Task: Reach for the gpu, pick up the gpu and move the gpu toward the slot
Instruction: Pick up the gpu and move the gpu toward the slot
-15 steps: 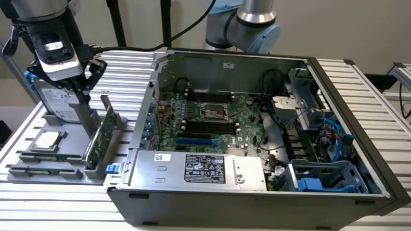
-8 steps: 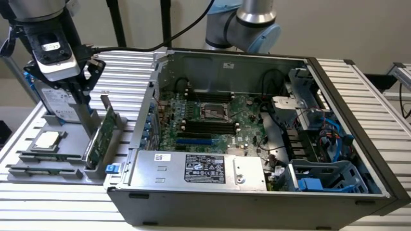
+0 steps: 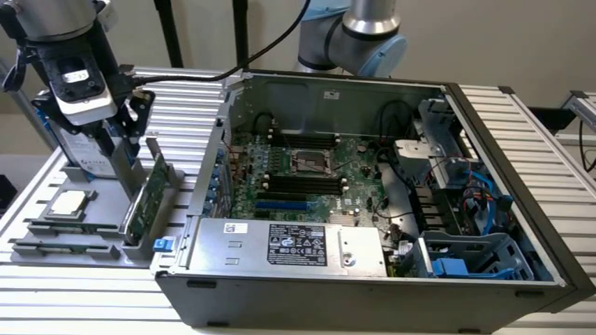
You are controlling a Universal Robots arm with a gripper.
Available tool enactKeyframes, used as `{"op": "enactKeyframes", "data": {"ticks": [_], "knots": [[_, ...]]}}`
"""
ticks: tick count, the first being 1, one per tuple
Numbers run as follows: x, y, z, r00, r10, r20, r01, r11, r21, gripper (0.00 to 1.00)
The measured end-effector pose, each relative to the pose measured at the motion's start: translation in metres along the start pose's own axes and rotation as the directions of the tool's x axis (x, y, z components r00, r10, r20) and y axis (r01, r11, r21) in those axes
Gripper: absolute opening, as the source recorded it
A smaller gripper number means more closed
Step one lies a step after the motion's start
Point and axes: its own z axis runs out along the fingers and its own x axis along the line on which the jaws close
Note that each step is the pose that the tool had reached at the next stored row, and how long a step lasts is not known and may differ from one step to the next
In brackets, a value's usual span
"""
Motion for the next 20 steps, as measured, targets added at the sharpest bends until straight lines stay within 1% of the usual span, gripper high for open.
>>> {"op": "enactKeyframes", "data": {"ticks": [5, 11, 20], "knots": [[0.0, -0.002, 0.0089, 1.0, 0.007, 0.0067, -0.007, 1.0, 0.0003, 0.42], [0.001, -0.0062, 0.0198, 0.9999, 0.013, 0.0106, -0.013, 0.9999, 0.0003, 0.42], [0.001, -0.0096, 0.0362, 0.9997, 0.019, 0.0121, -0.019, 0.9998, 0.0008, 0.42]]}}
